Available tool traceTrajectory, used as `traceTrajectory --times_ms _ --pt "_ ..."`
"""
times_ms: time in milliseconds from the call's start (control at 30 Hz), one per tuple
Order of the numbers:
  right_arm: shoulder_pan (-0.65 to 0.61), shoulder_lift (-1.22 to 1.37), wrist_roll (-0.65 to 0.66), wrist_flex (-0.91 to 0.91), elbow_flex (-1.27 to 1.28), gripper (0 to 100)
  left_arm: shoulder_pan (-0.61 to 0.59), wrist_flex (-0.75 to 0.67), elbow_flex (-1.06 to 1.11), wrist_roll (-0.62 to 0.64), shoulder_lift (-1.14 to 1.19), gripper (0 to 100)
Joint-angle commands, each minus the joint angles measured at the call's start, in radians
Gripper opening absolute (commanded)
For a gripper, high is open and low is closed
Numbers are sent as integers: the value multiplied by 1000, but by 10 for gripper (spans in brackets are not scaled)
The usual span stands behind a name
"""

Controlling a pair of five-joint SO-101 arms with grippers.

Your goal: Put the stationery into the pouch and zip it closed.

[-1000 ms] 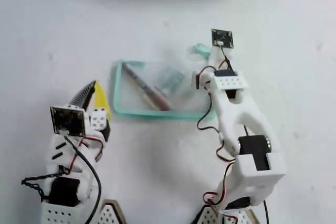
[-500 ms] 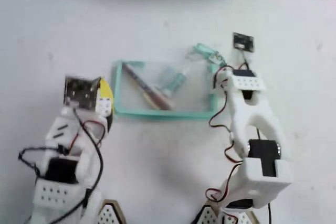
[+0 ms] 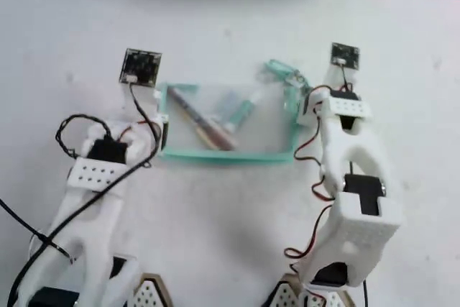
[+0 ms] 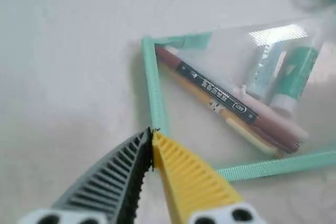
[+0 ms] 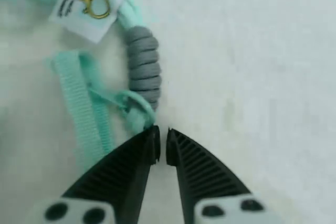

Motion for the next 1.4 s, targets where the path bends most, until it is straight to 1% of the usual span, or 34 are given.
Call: traceTrajectory --times_ms 0,167,300,367,433,733,1033,1267,1367 --pt "-41 8 37 27 -87 19 4 -15 -48 15 2 23" --pt "-74 31 37 31 -115 19 -25 -69 -12 20 2 23" --pt "-81 33 40 31 -120 19 -39 -69 -12 21 2 23" --pt "-91 33 77 31 -120 19 -38 -68 -12 21 2 23" --pt "-91 33 86 31 -118 19 -38 -66 -12 21 2 23" --pt "4 33 -29 31 -115 19 -38 -64 -12 21 2 23" --pt "5 -12 -37 35 -114 23 -39 -69 -15 21 2 27" --pt "4 -99 -37 185 -117 21 -117 -69 -21 34 -1 27" --pt "-16 -143 -31 232 -118 20 -147 -63 -17 123 -39 27"
